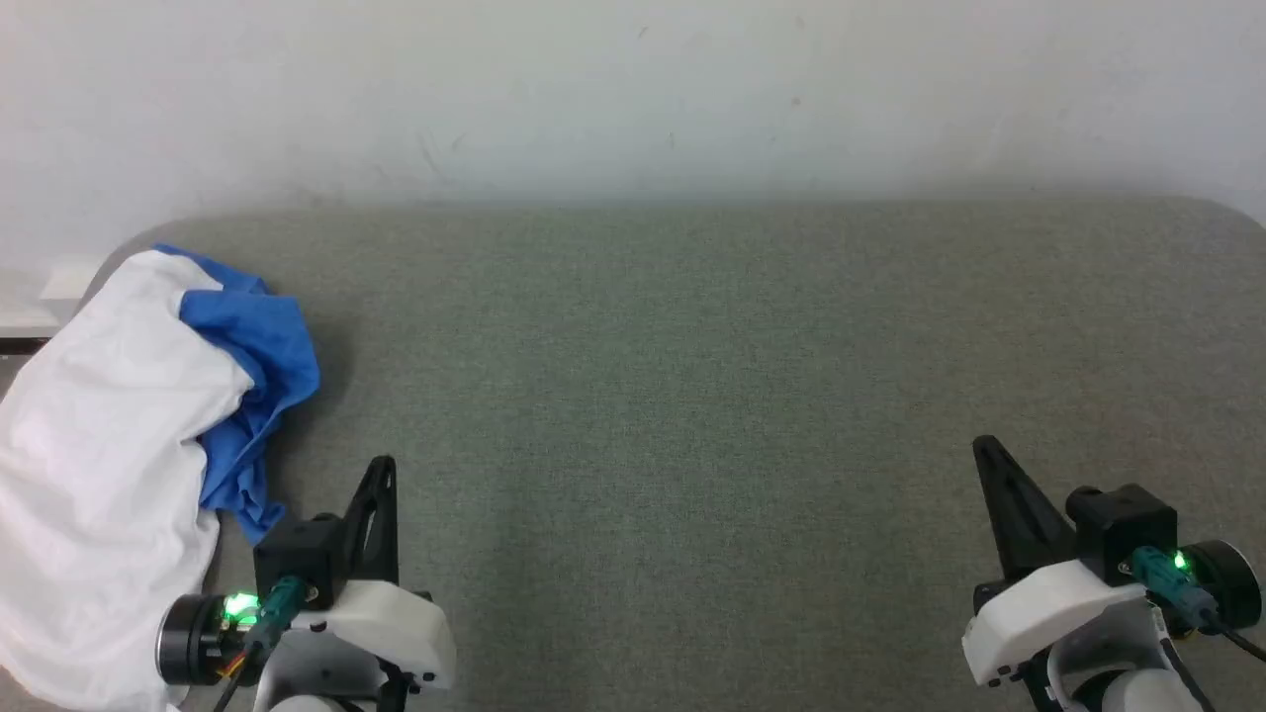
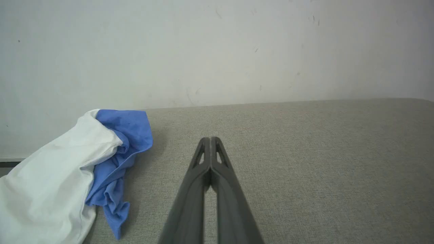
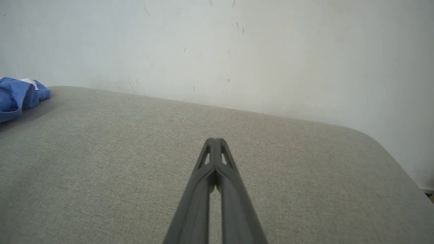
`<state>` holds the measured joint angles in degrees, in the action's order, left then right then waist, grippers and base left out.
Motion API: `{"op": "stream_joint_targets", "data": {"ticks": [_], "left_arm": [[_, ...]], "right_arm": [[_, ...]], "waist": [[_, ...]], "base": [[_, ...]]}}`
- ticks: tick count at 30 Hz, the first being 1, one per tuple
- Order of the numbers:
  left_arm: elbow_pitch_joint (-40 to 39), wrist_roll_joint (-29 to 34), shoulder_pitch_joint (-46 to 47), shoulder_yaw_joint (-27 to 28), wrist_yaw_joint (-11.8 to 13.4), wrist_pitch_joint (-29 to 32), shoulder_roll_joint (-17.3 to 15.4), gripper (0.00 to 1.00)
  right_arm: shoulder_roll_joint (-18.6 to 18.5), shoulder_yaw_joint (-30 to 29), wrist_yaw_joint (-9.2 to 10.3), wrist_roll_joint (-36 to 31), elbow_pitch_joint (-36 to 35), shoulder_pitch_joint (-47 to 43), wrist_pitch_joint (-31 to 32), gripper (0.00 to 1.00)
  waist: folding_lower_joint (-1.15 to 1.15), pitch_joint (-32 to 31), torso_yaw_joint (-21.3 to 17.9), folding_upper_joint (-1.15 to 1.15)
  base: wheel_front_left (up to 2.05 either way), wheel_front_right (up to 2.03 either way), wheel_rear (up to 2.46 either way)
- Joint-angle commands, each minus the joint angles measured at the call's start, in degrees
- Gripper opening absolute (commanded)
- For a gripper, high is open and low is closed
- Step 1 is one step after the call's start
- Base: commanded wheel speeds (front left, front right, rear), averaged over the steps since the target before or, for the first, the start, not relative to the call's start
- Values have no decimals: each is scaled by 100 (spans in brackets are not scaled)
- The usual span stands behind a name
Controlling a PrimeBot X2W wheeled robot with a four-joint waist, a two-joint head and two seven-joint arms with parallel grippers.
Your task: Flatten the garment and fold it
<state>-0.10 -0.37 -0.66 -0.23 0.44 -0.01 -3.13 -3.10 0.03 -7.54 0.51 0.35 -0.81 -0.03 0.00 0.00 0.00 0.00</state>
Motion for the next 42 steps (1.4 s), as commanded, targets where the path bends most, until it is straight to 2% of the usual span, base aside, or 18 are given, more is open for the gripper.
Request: {"op": "stream_joint_targets", "data": {"ticks": [1,21,22,42], "left_arm": [[10,37,66,23,-44,1,25,0],[10,37,66,23,-44,1,25,0],[0,-1,-3,-2,4,-2,0,100],[-24,-24,-100,-164,113,-197,1,100]], "right_arm": [[23,-3,5,-51,-35,81,3,0],[23,-3,5,-51,-35,81,3,0],[-1,-1,0,3,2,-2,-2,100],[-2,-268,1,178,20,-100,-196,100]], "waist": [[0,0,0,0],[0,0,0,0],[0,0,0,0],[0,1,2,0]], "base": [[0,0,0],[0,0,0],[0,0,0],[0,0,0]]}}
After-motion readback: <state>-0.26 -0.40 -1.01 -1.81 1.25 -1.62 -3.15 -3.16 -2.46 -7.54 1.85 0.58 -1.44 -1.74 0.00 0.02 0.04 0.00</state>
